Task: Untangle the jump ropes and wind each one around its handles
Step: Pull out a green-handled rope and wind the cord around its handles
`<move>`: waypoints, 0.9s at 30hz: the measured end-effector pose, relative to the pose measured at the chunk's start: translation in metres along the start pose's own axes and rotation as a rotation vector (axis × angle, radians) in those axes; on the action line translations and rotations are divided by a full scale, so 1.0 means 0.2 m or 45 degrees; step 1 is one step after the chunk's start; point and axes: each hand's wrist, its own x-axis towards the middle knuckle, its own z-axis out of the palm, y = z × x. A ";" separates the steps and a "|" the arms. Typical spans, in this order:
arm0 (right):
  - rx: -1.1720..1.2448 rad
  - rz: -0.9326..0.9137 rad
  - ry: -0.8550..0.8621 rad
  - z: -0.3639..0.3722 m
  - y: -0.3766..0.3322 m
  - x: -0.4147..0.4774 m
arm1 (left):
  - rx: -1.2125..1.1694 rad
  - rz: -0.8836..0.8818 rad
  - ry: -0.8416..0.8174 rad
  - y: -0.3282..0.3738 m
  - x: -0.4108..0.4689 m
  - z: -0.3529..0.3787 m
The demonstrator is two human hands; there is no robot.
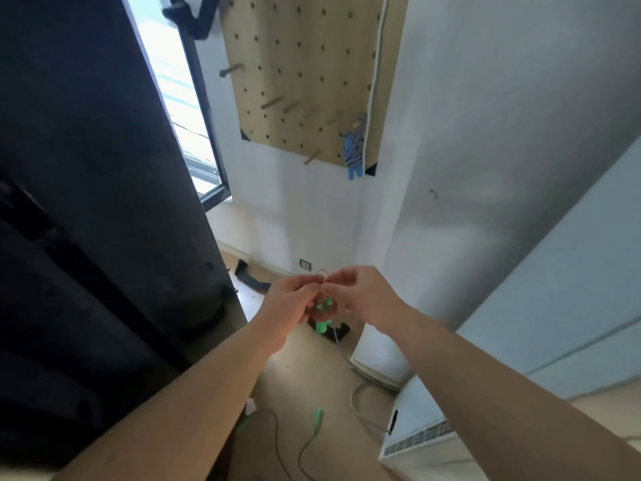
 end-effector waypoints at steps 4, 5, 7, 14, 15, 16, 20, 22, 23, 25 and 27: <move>-0.026 -0.055 0.077 0.07 -0.14 0.15 | -0.041 0.017 -0.049 0.12 0.16 -0.17; -0.011 -0.064 0.098 0.09 -0.17 0.18 | -0.033 0.042 -0.054 0.14 0.19 -0.20; 0.004 -0.068 0.170 0.14 -0.21 0.27 | 0.055 0.107 -0.047 0.18 0.27 -0.26; -0.039 -0.028 0.301 0.18 -0.31 0.56 | 0.150 0.199 0.048 0.33 0.53 -0.35; -0.050 -0.032 0.311 0.16 -0.32 0.61 | 0.159 0.216 0.064 0.36 0.58 -0.35; -0.063 -0.037 0.323 0.14 -0.33 0.66 | 0.174 0.227 0.081 0.39 0.63 -0.34; -0.079 -0.034 0.381 0.05 -0.36 0.89 | 0.251 0.251 0.110 0.50 0.84 -0.32; -0.077 -0.027 0.409 -0.01 -0.38 1.02 | 0.293 0.261 0.112 0.57 0.97 -0.30; -0.074 -0.025 0.417 -0.04 -0.38 1.09 | 0.296 0.276 0.112 0.61 1.04 -0.29; -0.099 -0.022 0.428 -0.10 -0.40 1.24 | 0.279 0.295 0.114 0.69 1.19 -0.26; -0.123 -0.020 0.417 -0.18 -0.42 1.41 | 0.284 0.292 0.138 0.77 1.37 -0.23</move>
